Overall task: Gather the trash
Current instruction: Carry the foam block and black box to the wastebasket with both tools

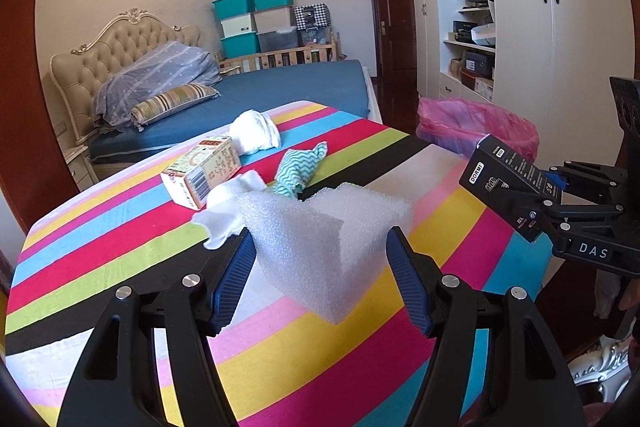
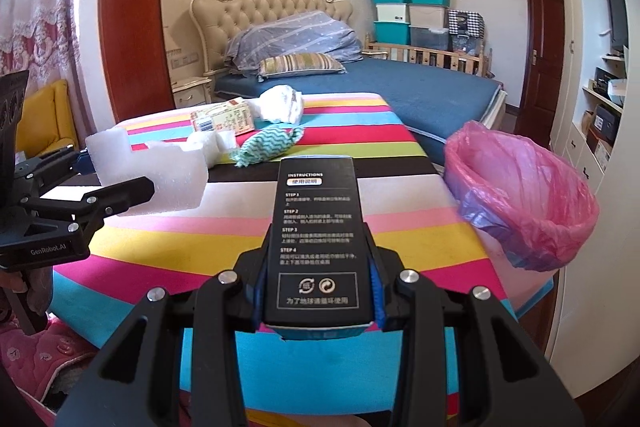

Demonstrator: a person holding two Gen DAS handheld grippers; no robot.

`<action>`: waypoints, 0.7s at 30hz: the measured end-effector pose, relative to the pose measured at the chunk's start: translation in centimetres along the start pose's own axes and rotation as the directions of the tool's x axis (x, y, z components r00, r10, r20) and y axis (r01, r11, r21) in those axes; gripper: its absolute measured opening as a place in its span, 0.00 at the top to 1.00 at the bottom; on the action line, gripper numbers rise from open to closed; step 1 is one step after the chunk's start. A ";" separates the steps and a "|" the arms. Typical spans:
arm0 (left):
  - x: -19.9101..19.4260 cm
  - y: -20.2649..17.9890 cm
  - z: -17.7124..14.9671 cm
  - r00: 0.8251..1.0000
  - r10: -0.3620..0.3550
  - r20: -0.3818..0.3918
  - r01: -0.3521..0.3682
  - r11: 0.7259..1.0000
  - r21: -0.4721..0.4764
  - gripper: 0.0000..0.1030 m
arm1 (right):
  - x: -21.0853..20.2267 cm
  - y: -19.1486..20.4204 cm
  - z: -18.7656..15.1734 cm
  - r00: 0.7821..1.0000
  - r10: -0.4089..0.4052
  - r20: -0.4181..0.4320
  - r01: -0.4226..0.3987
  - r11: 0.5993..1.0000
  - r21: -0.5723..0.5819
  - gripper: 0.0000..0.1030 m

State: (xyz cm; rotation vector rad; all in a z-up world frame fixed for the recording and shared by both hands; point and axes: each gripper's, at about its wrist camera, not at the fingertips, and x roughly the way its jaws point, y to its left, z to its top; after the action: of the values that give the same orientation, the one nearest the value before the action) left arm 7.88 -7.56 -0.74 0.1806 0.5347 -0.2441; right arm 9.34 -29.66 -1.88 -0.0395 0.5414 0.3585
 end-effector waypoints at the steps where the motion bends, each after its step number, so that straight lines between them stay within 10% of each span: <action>1: 0.2 -0.3 0.1 1.000 -0.007 -0.002 0.007 1.000 0.004 0.39 | -0.1 -0.3 0.0 1.000 -0.004 0.002 0.004 1.000 0.008 0.64; 21: 6.1 -7.1 6.2 0.984 -0.173 -0.037 0.175 0.983 0.061 0.39 | -2.7 -9.5 -0.3 0.984 -0.168 0.061 0.157 0.975 0.160 0.64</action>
State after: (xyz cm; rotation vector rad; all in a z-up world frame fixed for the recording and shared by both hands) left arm 13.93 -16.92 0.56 0.2007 0.5753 -0.4300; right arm 10.35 -39.48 -1.31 0.0793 0.4879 0.1565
